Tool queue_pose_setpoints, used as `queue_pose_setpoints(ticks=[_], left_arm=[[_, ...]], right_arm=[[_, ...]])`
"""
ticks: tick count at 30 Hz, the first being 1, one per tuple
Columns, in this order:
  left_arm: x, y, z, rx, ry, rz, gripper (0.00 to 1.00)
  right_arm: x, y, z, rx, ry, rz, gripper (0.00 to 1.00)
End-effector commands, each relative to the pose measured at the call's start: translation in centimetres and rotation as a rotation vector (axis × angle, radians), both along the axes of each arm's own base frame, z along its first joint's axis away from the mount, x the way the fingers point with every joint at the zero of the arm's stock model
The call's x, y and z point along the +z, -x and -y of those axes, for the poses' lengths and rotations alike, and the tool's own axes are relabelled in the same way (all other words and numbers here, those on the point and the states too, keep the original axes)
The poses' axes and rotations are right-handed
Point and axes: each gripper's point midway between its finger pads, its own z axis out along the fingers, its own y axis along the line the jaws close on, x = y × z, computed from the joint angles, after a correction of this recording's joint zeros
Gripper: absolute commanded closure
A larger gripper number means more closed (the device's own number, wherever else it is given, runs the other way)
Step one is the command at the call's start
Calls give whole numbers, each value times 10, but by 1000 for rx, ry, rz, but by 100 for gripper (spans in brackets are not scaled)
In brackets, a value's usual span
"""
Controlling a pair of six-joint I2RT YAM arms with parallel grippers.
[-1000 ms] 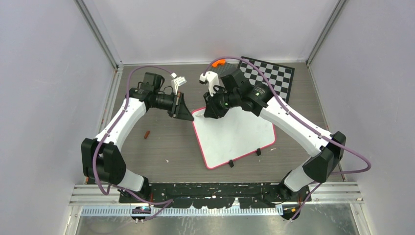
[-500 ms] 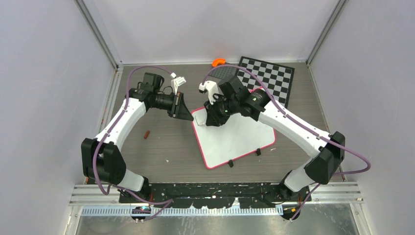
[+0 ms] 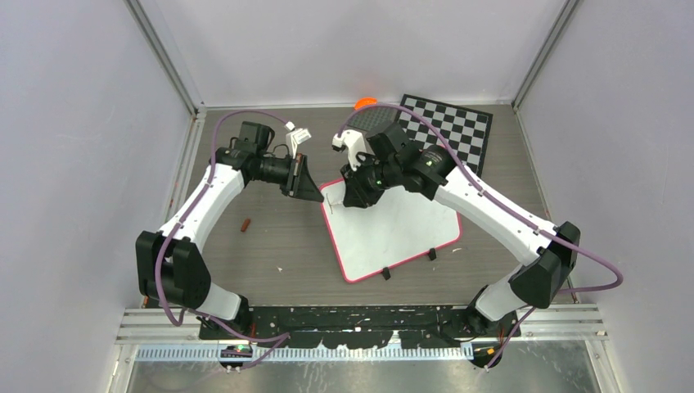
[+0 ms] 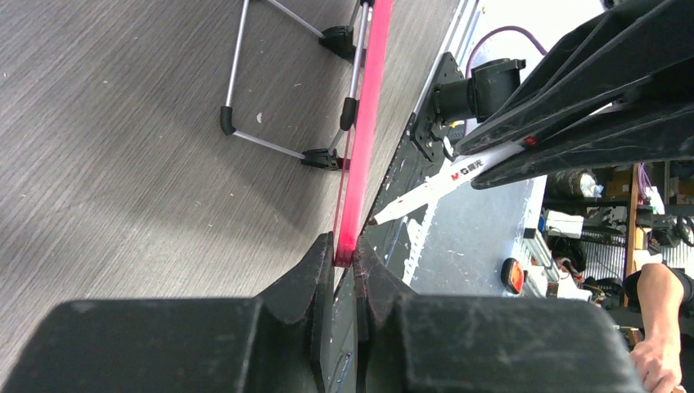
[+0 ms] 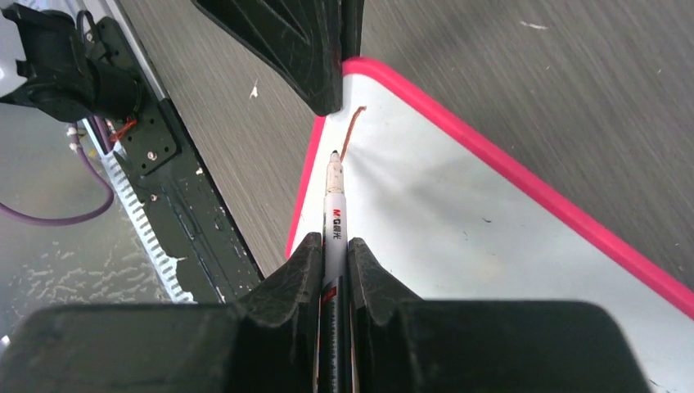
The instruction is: Write a sentence on the whiteboard
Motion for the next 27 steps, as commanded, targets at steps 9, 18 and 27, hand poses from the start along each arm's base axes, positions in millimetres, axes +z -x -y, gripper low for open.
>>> queue_pose_setpoints(ticks=[9,18,27], left_arm=[[17,7,4,-23,47,30,100],[16,8,3,-19,39,36,100],[14,8,2,-16,37,35,100]], right_arm=[[21,-16,-8,-21,-41,81,100],[13,-22,-10,-30,-18,87,100],[10,-30,19,-89,23,110,100]])
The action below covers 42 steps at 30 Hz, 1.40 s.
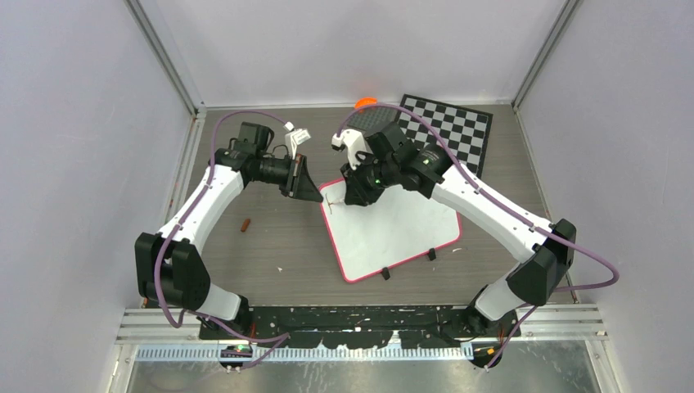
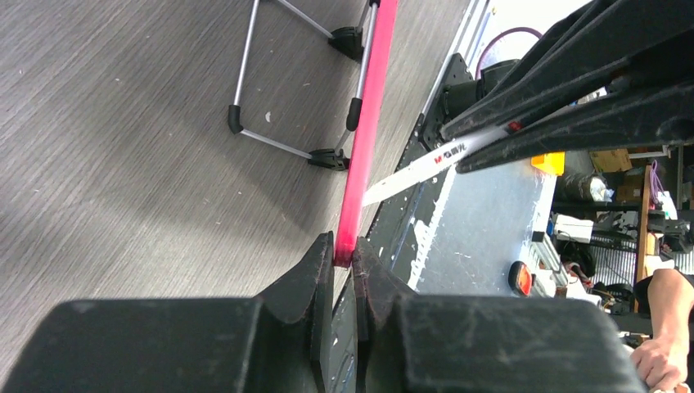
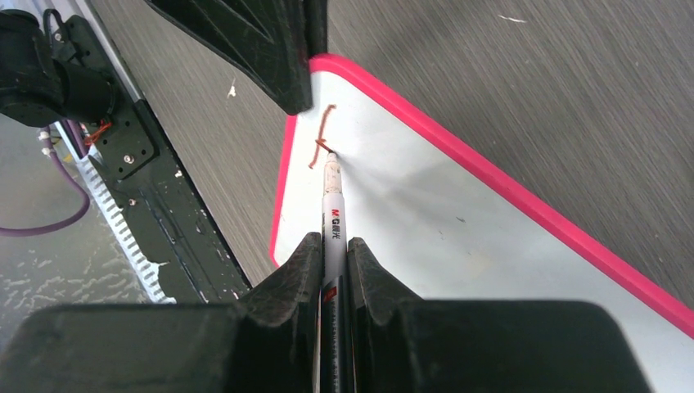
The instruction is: Write a sentence on the whiteboard
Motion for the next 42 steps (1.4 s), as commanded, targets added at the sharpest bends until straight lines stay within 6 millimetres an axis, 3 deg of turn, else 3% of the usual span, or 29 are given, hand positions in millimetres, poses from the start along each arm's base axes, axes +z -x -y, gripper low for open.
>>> queue_pose_setpoints(ticks=[1,7,12,16,26,34,42], left_arm=[[17,8,4,-27,51,24,100],[16,6,5,-27,53,21,100],[18,6,5,-27,55,24,100],[18,6,5,-26,54,25,100],[18,7,5,-27,54,26,100],[17,6,5,-25,49,27,100],[15,5,5,-23,47,27,100]], right_arm=[[14,-16,19,-62,2,84,100],[22,-12,18,-53,-17,79,100],[43,-5,11,-11,-75,77,100],[52,-12,9,-22,-83,108,100],[37,-25,6,-46,-53,106,100],[10,-14,15,-57,-22,58,100],[-4,1,20,-48,-21,7,100]])
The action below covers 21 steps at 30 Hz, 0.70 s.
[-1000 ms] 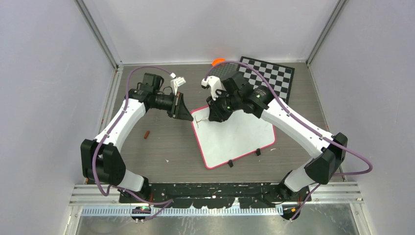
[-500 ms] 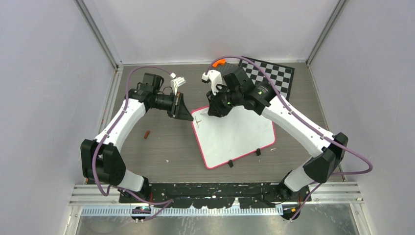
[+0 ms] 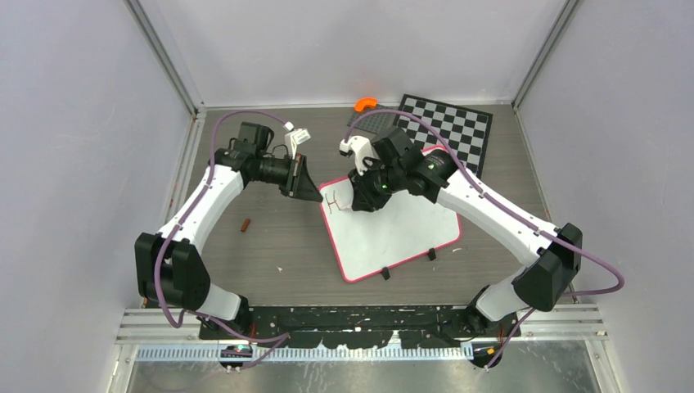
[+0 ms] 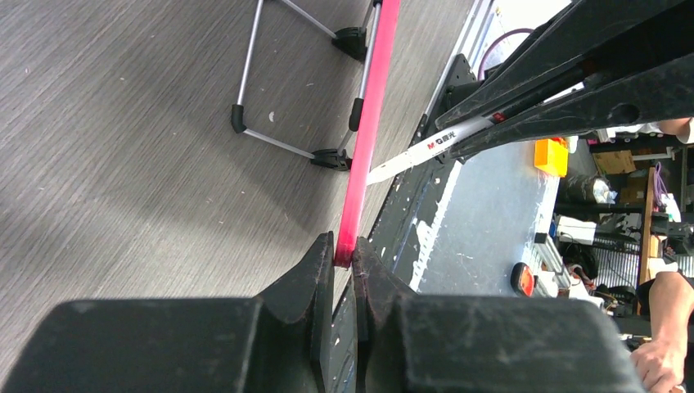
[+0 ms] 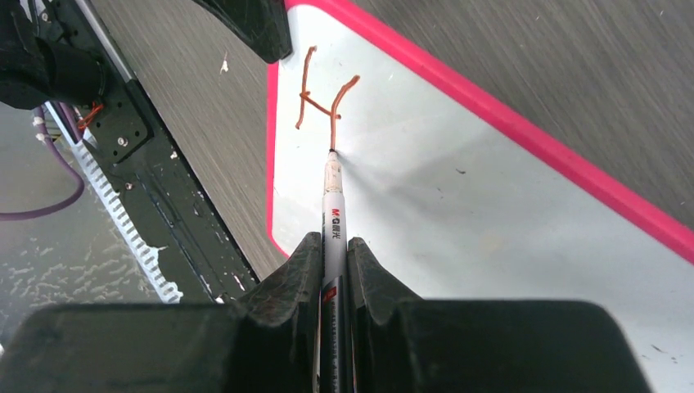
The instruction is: Write a sentence on the whiteboard
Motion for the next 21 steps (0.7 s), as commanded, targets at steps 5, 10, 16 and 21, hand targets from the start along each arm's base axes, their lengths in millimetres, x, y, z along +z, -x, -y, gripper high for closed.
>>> queue_pose_setpoints(ticks=[5,10,16,21], left_arm=[[15,7,5,-31,52,20,100],[17,7,6,-35,56,20,100],[17,7,6,-37,59,18,100],[19,8,6,-37,61,24,100]], right_arm=[[29,-2,-3,-1,-70,58,100],[58,2,-2,18,-114,87,100],[49,-12,4,-42,-85,106,100],[47,-15,-1,-40,-91,92,100]])
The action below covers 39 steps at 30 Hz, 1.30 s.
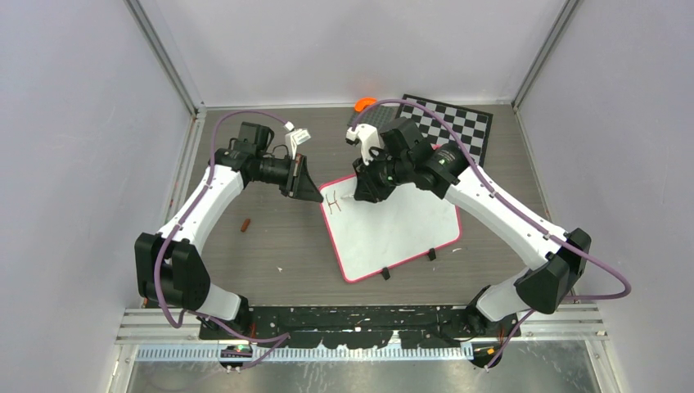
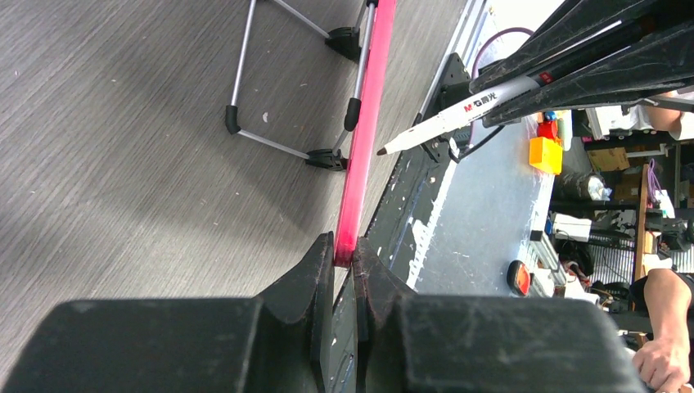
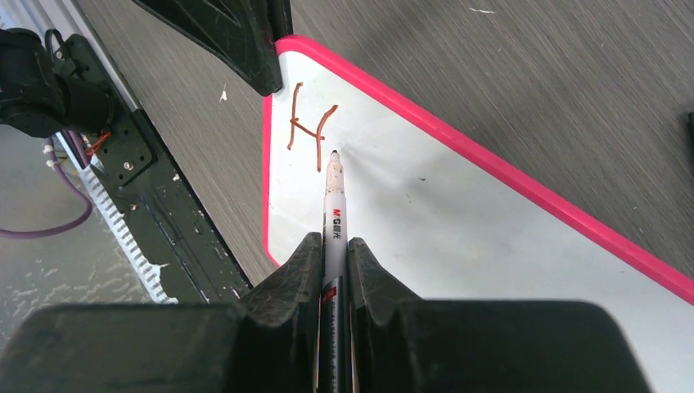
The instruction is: Write a sentence on the whiteboard
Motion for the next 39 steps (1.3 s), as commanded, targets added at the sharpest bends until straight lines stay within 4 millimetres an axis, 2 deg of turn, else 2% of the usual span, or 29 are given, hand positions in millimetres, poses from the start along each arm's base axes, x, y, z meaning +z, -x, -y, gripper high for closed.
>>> queue_pose_setpoints(ticks=[1,14,23,30,35,39], left_arm=[[17,7,5,-27,50,25,100],[17,7,5,-27,51,27,100],[16,7,5,-27,50,23,100],[16,7,4,-26,46,24,100],[16,7,5,-26,47,22,100],[16,7,4,-27,47,22,100]], right_arm=[[19,-9,-6,-13,-47,50,100],[12,-19,-10,-34,-35,54,100],[0,-12,-13,-6,-17,34,100],[-9,-6,-3,-7,19,35,100],[-9,-4,3,-5,34,45,100],[-1,-9,9,-21,43,77,100]])
